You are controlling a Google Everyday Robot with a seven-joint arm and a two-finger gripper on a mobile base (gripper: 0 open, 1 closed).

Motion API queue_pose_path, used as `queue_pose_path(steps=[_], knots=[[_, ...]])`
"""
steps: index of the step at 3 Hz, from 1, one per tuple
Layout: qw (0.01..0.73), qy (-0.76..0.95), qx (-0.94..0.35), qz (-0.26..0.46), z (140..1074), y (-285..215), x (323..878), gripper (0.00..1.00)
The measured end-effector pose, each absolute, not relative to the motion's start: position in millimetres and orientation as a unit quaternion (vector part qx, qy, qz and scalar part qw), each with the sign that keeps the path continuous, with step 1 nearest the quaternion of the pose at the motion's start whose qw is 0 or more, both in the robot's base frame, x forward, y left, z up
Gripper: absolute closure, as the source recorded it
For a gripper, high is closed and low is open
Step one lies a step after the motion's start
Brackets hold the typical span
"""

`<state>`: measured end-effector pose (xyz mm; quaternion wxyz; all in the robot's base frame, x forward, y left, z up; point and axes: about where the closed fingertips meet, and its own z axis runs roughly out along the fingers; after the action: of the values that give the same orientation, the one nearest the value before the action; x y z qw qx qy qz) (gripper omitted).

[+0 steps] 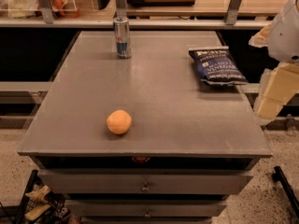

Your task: Move orange near redbull can

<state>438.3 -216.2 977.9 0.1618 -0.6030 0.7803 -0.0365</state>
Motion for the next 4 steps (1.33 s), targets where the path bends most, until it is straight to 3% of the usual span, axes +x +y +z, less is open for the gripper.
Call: queue_pose_path(steps=[2, 4], knots=[[0.183, 0.774, -0.606, -0.026, 978.0, -213.5, 439.1, 0.00], [0.239, 0.713, -0.653, 0.091, 938.8, -149.3, 451.6, 0.00]])
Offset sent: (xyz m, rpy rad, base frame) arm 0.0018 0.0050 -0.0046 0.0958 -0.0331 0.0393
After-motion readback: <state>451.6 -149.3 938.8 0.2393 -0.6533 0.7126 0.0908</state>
